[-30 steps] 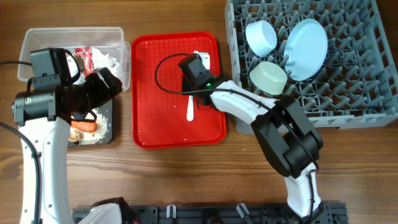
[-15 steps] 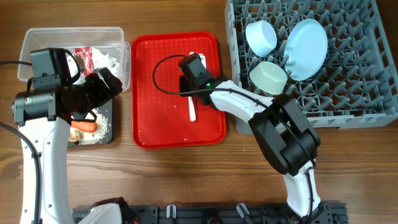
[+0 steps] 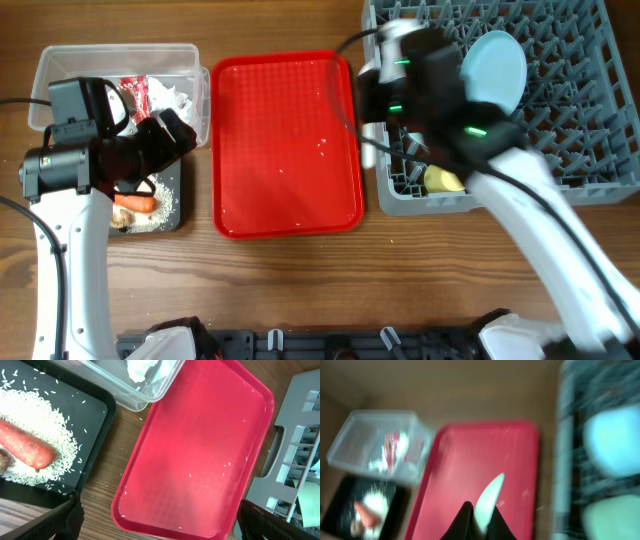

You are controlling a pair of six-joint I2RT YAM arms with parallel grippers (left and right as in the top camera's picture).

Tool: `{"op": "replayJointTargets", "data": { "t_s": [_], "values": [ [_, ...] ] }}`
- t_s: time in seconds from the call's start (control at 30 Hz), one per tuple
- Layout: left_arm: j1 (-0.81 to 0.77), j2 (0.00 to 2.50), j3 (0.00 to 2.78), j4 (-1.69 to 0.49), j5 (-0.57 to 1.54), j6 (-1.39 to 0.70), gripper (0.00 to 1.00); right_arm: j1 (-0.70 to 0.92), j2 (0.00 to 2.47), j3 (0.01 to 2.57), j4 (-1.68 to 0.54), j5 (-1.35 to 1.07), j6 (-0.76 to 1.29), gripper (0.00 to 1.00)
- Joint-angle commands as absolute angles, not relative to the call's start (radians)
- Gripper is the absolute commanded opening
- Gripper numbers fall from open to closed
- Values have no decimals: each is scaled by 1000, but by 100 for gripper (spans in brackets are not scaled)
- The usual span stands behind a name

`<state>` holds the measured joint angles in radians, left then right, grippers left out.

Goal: Sort waste into correct bins and load items into the dishwasher rack
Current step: 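Carry the spoon right and drop it into the rack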

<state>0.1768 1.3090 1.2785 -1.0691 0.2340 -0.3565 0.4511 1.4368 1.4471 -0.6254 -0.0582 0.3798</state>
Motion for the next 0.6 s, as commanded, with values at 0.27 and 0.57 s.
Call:
{"op": "replayJointTargets", "data": {
  "t_s": [0.27, 0.57],
  "values": [
    [180, 1304, 1290, -1067, 235, -351, 100, -164, 1400, 1295, -851, 299, 1053, 4],
    [180, 1304, 1290, -1067, 235, -351, 100, -211, 1713, 1232, -735, 318, 1047, 5]
  ]
}}
